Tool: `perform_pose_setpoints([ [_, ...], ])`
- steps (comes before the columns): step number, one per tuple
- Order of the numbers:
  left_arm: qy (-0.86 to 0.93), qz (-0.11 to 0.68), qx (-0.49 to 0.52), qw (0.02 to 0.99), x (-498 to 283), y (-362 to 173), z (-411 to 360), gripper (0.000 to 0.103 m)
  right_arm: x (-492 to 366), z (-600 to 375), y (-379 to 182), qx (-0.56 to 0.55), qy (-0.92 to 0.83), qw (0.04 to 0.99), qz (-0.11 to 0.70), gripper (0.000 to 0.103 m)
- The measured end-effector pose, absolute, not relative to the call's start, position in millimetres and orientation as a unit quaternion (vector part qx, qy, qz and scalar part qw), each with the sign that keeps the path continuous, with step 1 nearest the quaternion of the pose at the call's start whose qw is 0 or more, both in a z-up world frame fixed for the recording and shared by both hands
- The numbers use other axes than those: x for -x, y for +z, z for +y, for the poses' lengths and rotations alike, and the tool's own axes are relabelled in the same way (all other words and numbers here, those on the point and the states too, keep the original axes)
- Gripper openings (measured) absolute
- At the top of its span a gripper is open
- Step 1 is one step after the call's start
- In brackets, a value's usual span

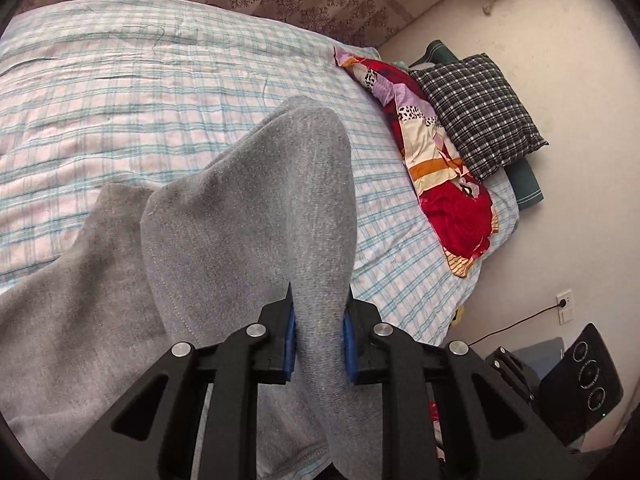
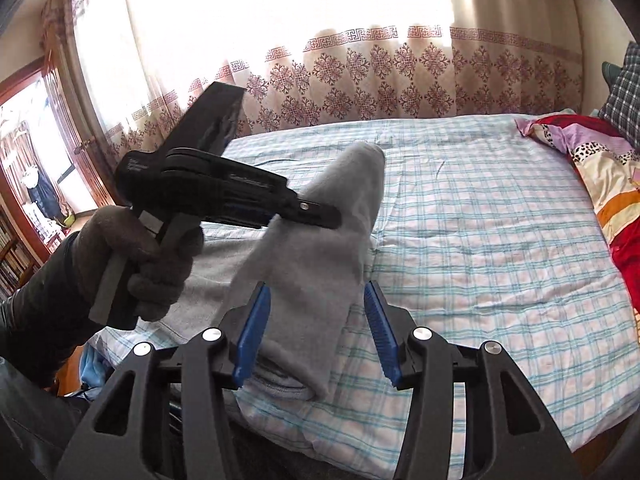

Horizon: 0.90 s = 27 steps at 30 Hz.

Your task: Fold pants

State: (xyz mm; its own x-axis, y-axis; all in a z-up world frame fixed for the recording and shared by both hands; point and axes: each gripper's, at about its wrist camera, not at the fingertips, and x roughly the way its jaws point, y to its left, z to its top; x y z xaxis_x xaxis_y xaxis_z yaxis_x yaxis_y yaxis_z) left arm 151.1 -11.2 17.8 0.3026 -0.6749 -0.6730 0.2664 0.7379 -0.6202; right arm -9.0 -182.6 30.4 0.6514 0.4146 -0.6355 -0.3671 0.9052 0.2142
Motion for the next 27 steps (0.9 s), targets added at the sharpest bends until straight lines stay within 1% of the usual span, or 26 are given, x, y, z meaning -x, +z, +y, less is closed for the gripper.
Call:
perform_pose_setpoints([
  [6, -0.278, 0.487, 0.239, 0.793, -139, 23, 59, 0.017, -7, -163, 14, -0.033, 0.208, 0.895, 0.393, 0.049],
  [13, -0.246, 0.476, 0.273, 0.799, -123, 12, 131, 0.015, -18, -123, -3, -0.013, 0.237, 0.874, 0.424, 0.049],
  [20, -0.226, 0.475, 0.302, 0.795, -112, -7, 173, 0.014, -30, -66, -26, 0.0, 0.305, 0.827, 0.472, 0.049],
  [27, -0.204, 0.463, 0.321, 0.801, -98, -12, 214, 0.014, -29, -5, -34, 0.0, 0.386, 0.784, 0.486, 0.051],
])
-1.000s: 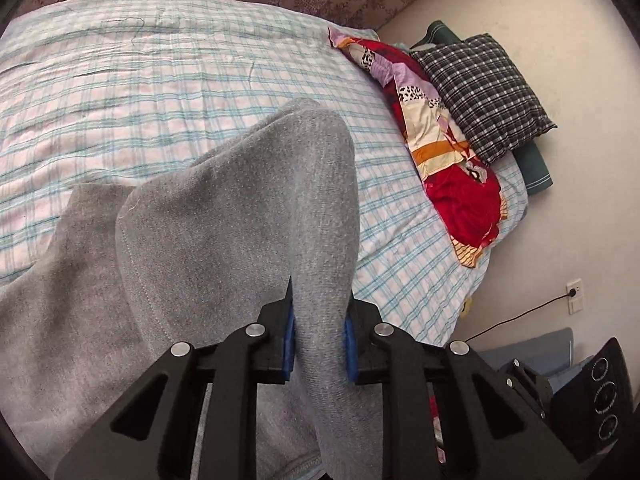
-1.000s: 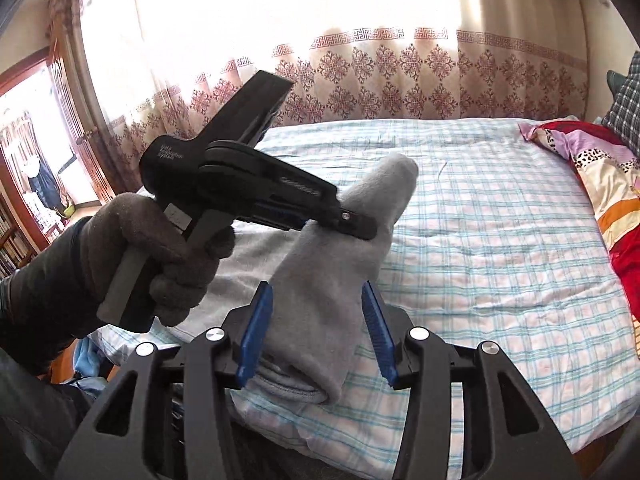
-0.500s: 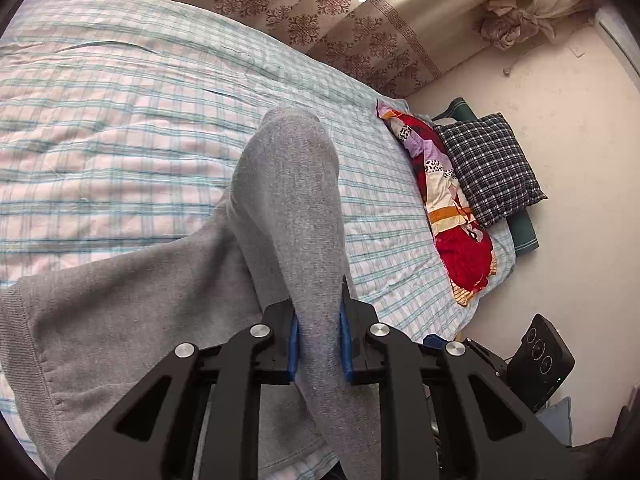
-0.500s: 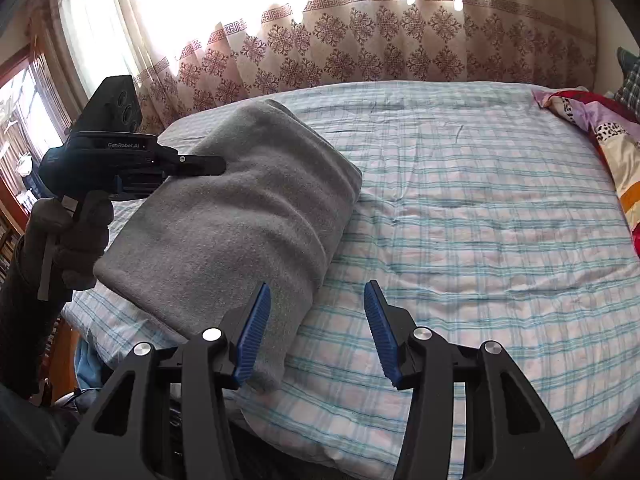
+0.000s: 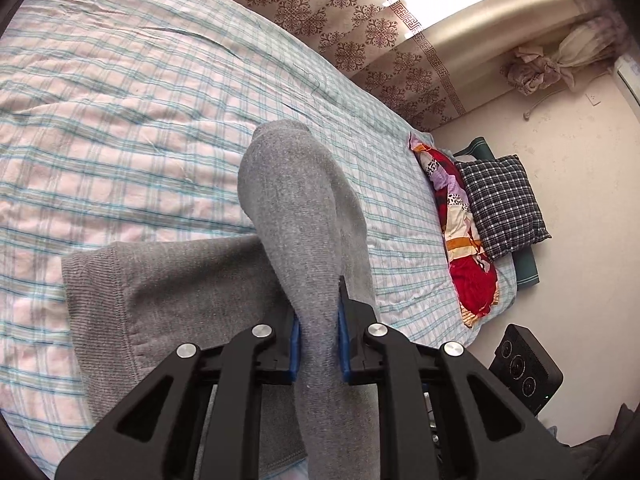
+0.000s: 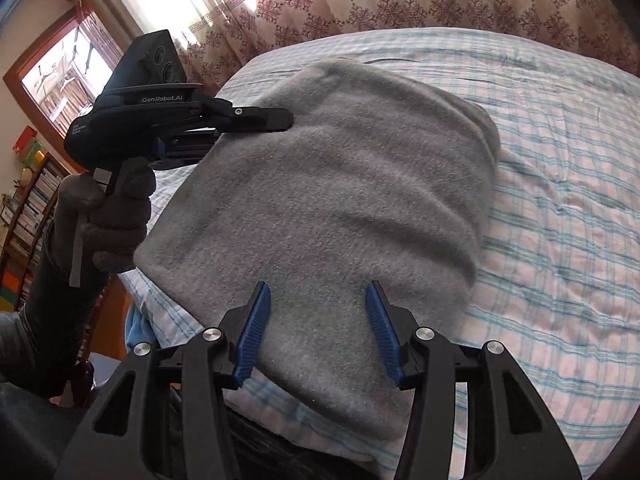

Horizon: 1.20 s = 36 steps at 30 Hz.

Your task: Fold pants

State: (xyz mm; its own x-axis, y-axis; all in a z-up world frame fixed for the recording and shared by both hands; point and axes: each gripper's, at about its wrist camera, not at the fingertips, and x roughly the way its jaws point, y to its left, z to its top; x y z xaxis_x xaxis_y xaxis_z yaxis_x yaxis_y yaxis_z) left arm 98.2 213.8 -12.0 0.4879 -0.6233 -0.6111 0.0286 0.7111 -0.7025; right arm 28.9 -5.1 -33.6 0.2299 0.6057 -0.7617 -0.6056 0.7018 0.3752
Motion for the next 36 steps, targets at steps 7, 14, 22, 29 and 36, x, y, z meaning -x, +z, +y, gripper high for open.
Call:
perform_pose_setpoints([
  [7, -0.169, 0.469, 0.337, 0.798, -84, -29, 252, 0.014, -28, 44, -42, 0.023, 0.43, 0.756, 0.493, 0.051],
  [14, -0.153, 0.456, 0.369, 0.795, -78, -44, 280, 0.014, -34, 67, -48, 0.023, 0.451, 0.74, 0.498, 0.051],
  [22, -0.12, 0.476, 0.392, 0.778, -74, -85, 300, 0.014, -39, 87, -61, 0.034, 0.463, 0.725, 0.508, 0.051],
  [29, -0.1, 0.482, 0.349, 0.797, -72, -77, 292, 0.024, -40, 76, -46, 0.028, 0.462, 0.74, 0.488, 0.051],
  [36, -0.045, 0.483, 0.283, 0.827, -52, -48, 286, 0.043, -36, 16, -27, 0.029, 0.428, 0.773, 0.467, 0.051],
])
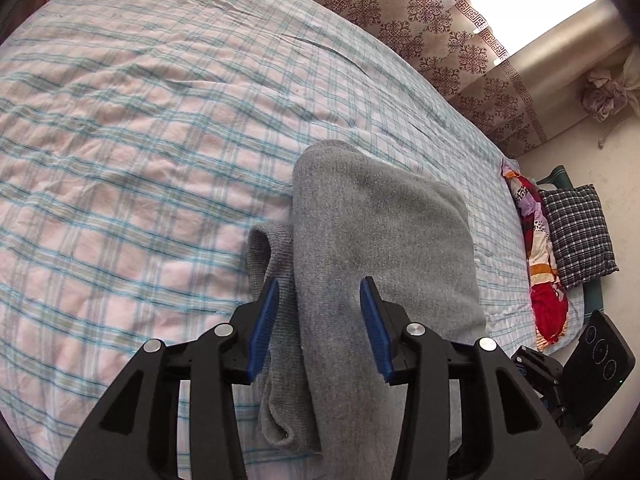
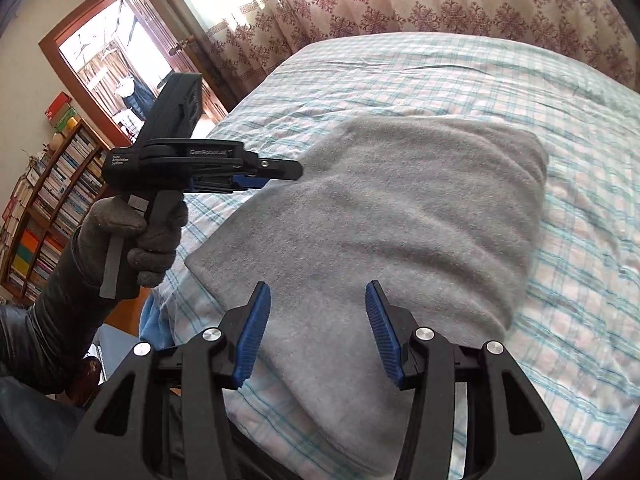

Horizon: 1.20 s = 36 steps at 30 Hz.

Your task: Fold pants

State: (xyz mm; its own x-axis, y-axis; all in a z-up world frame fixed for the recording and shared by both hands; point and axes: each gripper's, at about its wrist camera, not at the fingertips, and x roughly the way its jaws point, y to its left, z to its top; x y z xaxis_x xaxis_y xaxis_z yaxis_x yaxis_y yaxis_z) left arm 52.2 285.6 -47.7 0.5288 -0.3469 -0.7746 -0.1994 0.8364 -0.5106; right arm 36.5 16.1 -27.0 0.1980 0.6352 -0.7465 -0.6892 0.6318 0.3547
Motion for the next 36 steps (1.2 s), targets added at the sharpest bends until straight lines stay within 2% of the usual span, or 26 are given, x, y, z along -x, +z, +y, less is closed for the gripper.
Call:
perform_pose_setpoints([
  [7, -0.063, 0.467, 0.183, 0.863, -24, -14, 235, 0.043, -36, -35, -43, 0.019, 0.384, 0.782, 0.491, 0.051],
  [12, -0.082, 0.486, 0.138, 0.859, -11, -30, 201, 0.043, -29, -37, -62, 0.002, 0.393, 0.761, 0.516, 0.051],
  [17, -0.072, 0.492, 0.156, 0.854, -6, -53, 214, 0.04, -11, -24, -69, 0.022, 0.41, 0.748, 0.521, 0.053],
  [24, -0.05, 0.5, 0.118, 0.857, -13, -43, 199, 0.04, -2, -26, -69, 0.018, 0.421, 0.737, 0.529, 0.055],
  [30, -0.108, 0.479, 0.092, 0.866, -21, -17, 152, 0.044, -7, -46, -63, -0.014, 0.434, 0.727, 0.532, 0.054],
  [36, -0.195, 0.48, 0.05, 0.854, -25, -14, 79, 0.048, -55, -103, -49, -0.113, 0.374, 0.767, 0.509, 0.054],
])
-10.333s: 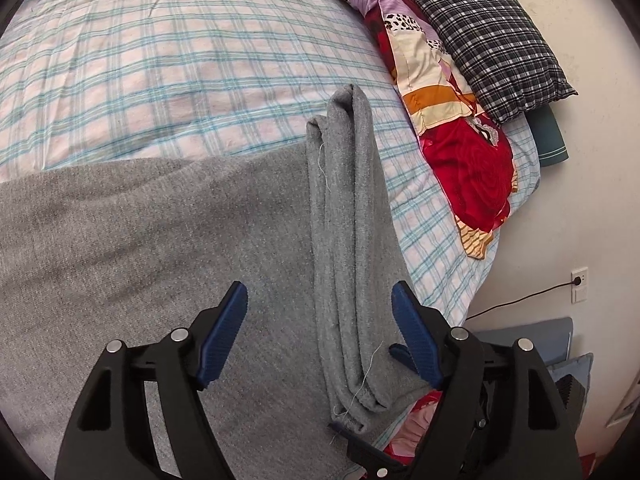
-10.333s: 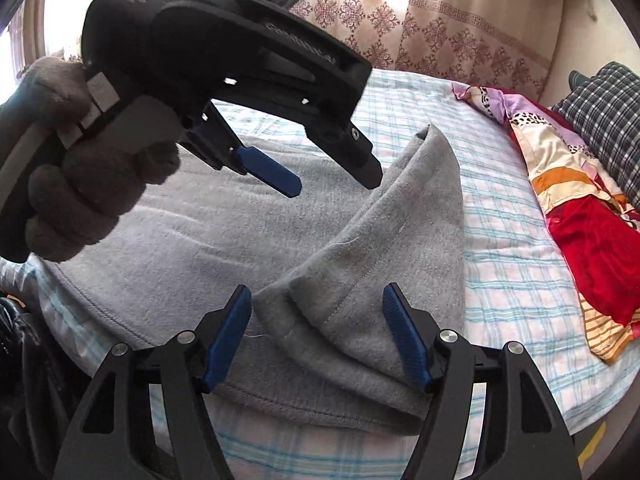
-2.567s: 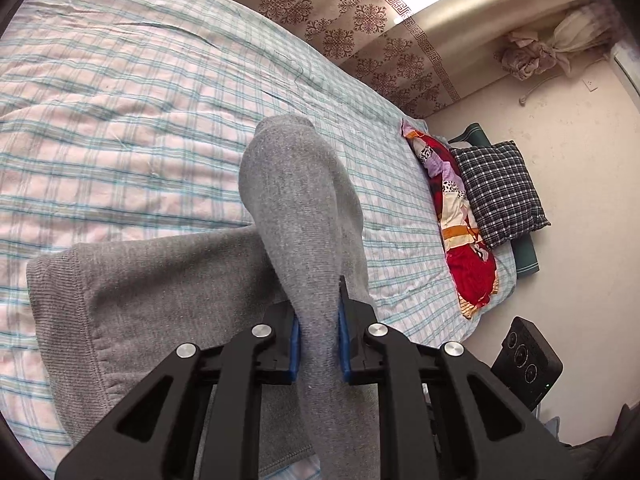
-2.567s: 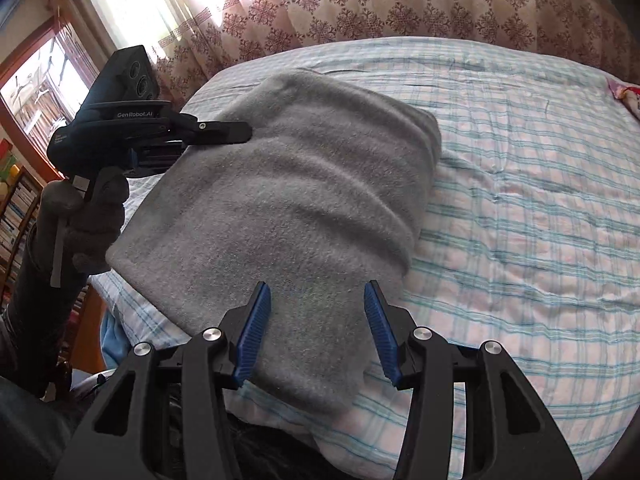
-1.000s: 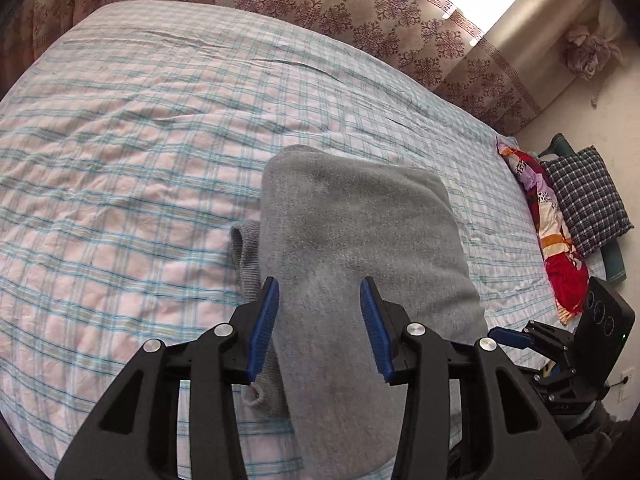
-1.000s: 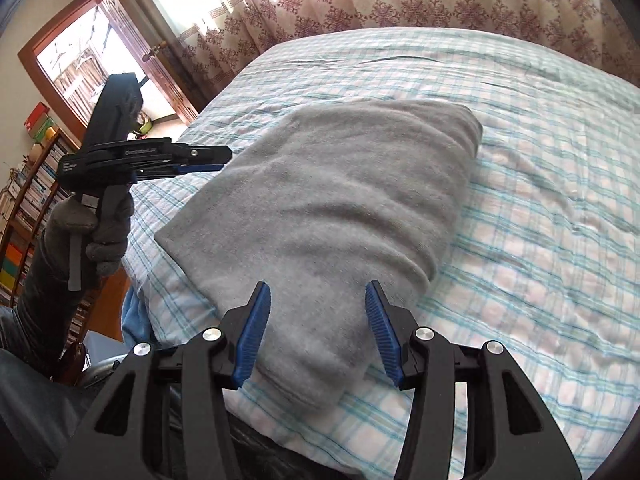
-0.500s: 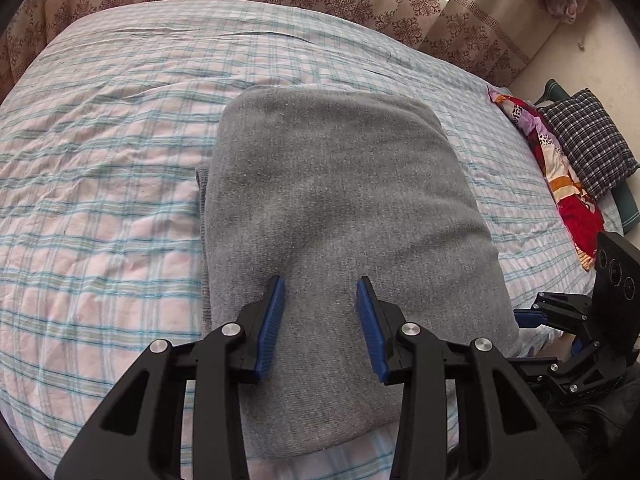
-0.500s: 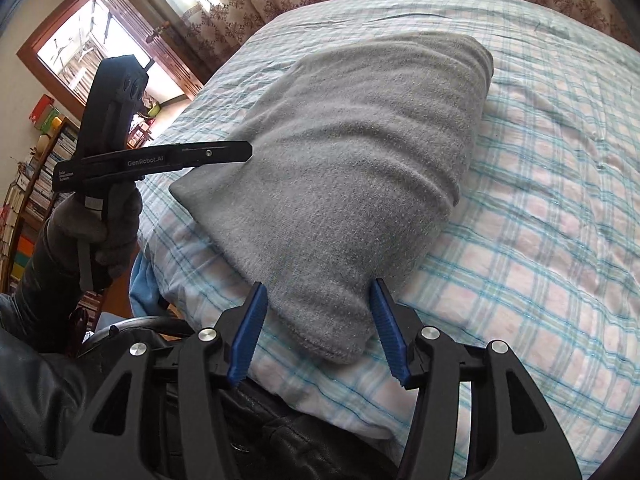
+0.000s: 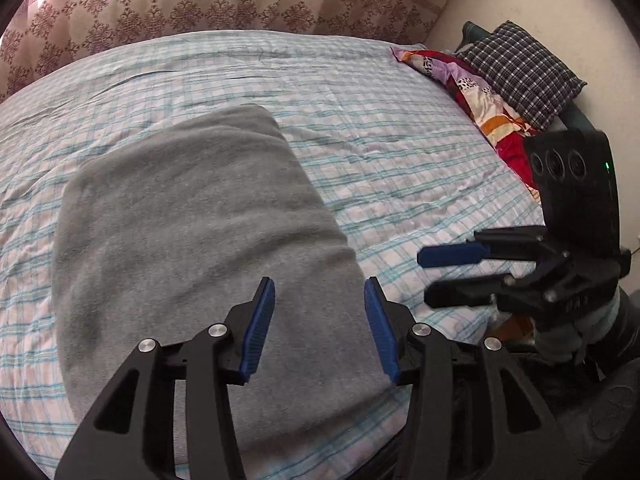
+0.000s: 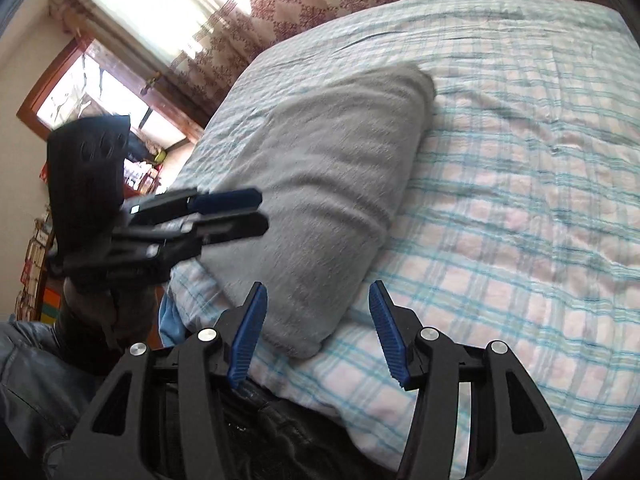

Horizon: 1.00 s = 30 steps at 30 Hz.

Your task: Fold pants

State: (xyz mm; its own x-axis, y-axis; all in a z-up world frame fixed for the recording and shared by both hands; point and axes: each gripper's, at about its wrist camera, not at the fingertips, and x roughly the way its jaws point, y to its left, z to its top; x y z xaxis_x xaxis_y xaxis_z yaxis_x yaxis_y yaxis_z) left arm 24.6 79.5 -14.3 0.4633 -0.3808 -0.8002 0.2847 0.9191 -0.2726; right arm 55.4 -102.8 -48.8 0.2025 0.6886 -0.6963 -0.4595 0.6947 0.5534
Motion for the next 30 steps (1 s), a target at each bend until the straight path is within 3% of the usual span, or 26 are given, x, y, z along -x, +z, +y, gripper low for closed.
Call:
perform_pose_setpoints([
  [6, -0.193, 0.487, 0.033, 0.851, -19, -22, 52, 0.056, -112, -127, -52, -0.176, 0.315, 0.792, 0.493, 0.054],
  [10, -0.188, 0.489, 0.026, 0.851, -15, -26, 43, 0.069, -147, -108, -54, -0.186, 0.317, 0.792, 0.488, 0.055],
  [24, -0.192, 0.489, 0.008, 0.851, -12, -39, 43, 0.069, -232, -35, -105, -0.244, 0.331, 0.734, 0.54, 0.059],
  [28, -0.197, 0.488, 0.008, 0.85, -8, -43, 45, 0.068, -244, -18, -110, -0.221, 0.319, 0.746, 0.541, 0.026],
  [30, -0.198, 0.487, -0.003, 0.851, -6, -46, 44, 0.067, -249, -6, -107, -0.195, 0.31, 0.758, 0.54, 0.02],
])
